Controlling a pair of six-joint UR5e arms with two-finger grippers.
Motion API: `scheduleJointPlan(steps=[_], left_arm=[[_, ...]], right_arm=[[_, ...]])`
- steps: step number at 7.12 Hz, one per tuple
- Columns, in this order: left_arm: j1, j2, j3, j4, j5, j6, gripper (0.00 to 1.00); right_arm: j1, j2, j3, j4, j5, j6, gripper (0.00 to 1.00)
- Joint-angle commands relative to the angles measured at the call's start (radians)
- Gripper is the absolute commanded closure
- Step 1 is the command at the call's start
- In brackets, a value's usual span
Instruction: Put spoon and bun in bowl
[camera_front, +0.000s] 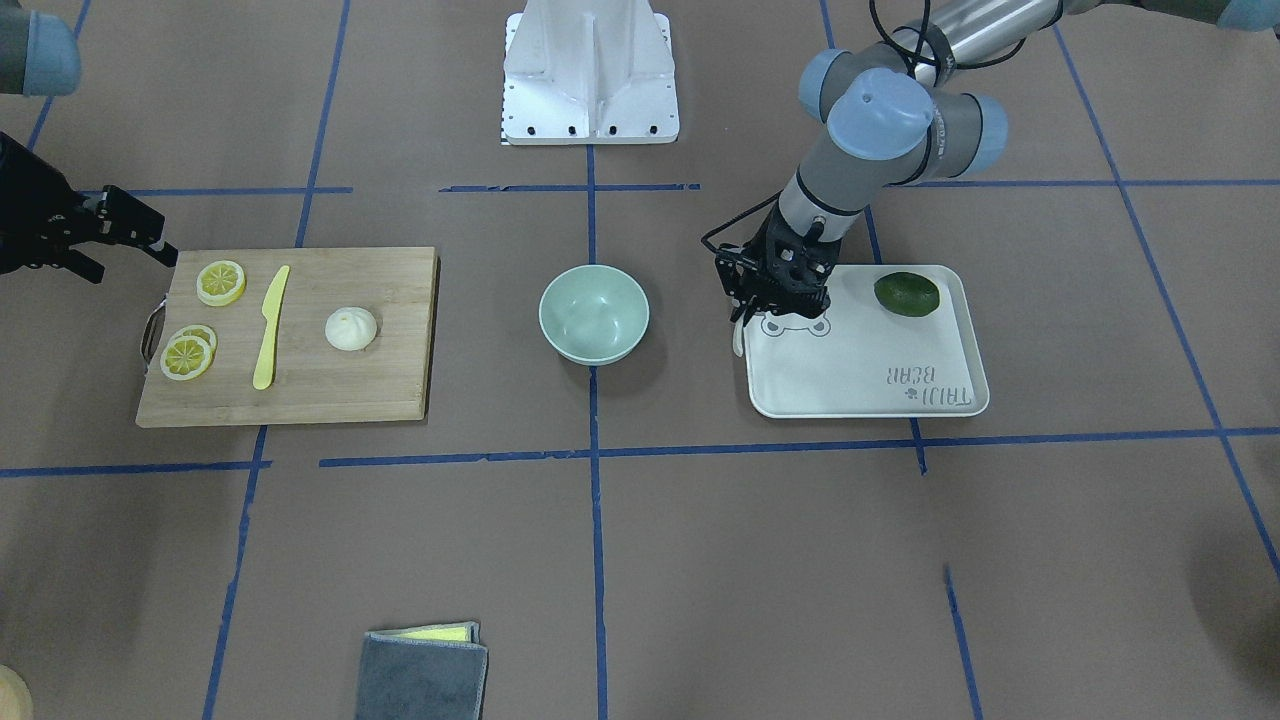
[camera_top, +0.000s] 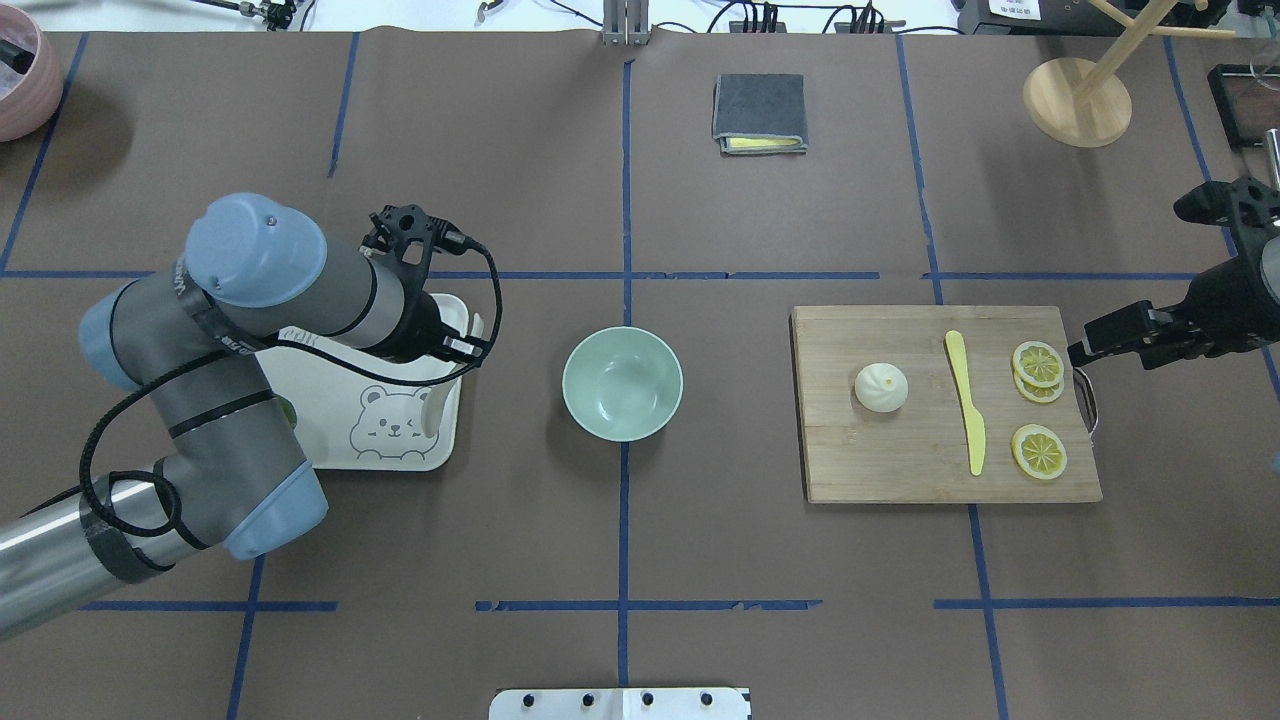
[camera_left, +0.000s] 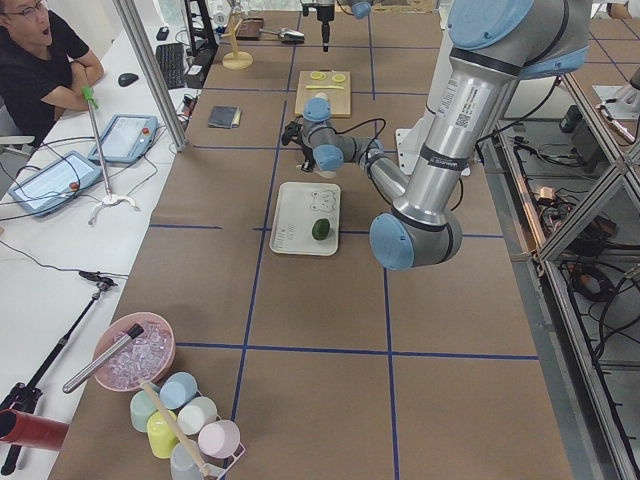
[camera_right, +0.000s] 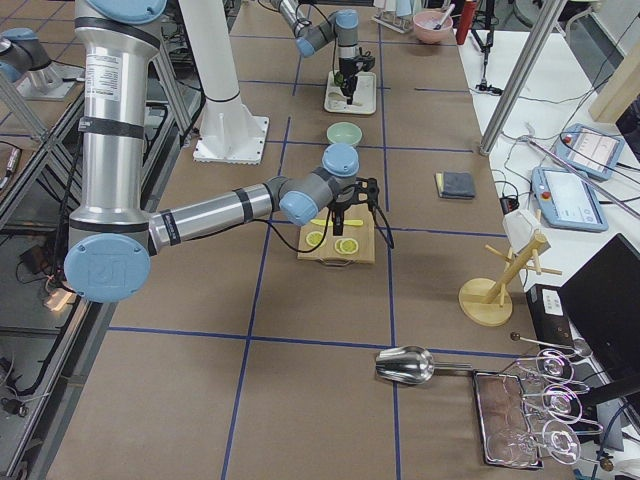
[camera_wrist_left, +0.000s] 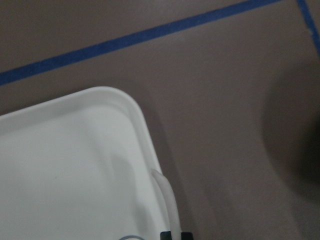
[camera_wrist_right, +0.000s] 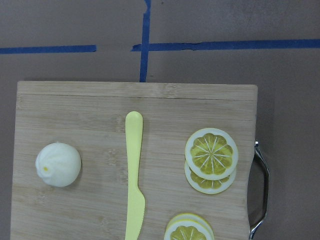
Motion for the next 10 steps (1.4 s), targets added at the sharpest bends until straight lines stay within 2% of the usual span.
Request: scheduleJointPlan(steps=[1, 3, 4, 5, 6, 7, 8, 10], left_arm=[[-0.002, -0.123, 0.033, -0.012, 0.005, -0.074, 1.00], [0.013, -0.258, 0.193, -0.098, 0.009, -0.122, 1.00], [0.018, -0.269, 0.240, -0.168, 0.021, -0.124, 1.00], [0.044, -0.269, 0.260, -0.213, 0.099, -0.124, 1.00], [0.058, -0.269, 0.259, -0.218, 0.124, -0.125, 0.88], [0.065, -0.268, 0.259, -0.213, 0.127, -0.124, 0.05], [0.070, -0.263, 0.257, -0.212, 0.127, -0.134, 0.01], [0.067, -0.240, 0.214, -0.205, 0.127, -0.171, 0.01]], right_arm=[[0.000, 0.002, 0.000, 0.002, -0.001, 0.000, 0.00], [0.000, 0.002, -0.002, 0.005, -0.001, 0.000, 0.00], [0.000, 0.002, 0.000, 0.005, -0.001, 0.000, 0.00], [0.000, 0.000, 0.000, 0.005, -0.001, 0.000, 0.00], [0.000, 0.002, 0.000, 0.005, -0.001, 0.000, 0.00], [-0.008, 0.002, 0.000, 0.005, -0.002, 0.002, 0.00], [-0.033, 0.003, 0.000, 0.006, -0.008, 0.021, 0.00], [-0.137, 0.072, 0.002, 0.006, -0.110, 0.165, 0.00]])
